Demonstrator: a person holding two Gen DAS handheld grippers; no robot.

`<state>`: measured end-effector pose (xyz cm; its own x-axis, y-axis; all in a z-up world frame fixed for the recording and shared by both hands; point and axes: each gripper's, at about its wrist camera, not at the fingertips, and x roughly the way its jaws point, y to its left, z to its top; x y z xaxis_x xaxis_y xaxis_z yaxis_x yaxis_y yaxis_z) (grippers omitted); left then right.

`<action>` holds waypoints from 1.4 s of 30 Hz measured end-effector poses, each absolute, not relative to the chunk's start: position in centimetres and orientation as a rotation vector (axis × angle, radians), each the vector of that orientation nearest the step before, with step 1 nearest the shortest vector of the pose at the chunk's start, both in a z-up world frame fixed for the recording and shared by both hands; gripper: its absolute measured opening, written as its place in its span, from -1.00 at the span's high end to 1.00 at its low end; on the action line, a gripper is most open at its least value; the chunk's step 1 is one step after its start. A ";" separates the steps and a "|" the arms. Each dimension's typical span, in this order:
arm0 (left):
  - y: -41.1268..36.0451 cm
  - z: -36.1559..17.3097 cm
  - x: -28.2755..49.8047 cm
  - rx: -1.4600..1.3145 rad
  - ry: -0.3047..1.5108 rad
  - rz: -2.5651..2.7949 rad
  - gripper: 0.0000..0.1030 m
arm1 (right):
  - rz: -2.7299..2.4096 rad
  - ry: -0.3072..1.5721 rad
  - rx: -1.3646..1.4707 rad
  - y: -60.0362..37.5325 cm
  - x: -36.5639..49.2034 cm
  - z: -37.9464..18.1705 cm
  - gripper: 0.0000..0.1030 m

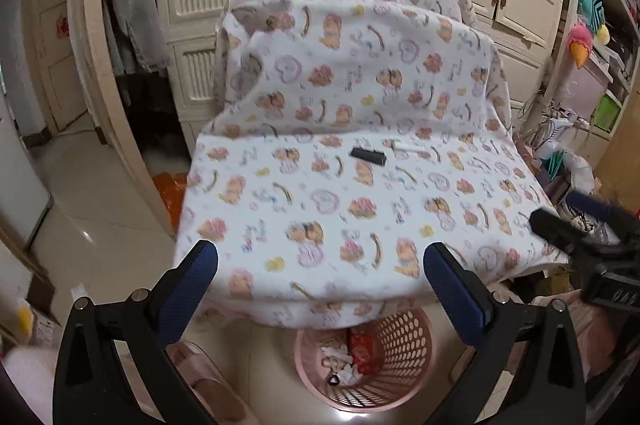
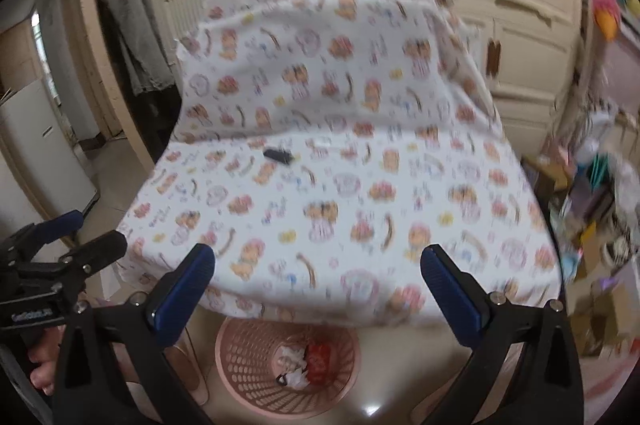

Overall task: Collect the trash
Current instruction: 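Move both open tools back up over the table, then reach the left tool toward the black tube while the right tool approaches the white stick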

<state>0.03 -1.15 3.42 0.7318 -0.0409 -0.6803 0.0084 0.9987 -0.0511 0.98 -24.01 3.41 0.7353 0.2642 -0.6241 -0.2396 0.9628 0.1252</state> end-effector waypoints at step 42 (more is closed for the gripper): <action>-2.6 -1.4 20.9 -0.264 0.973 0.032 -0.96 | 0.352 0.893 0.168 -27.1 18.8 -0.4 -0.32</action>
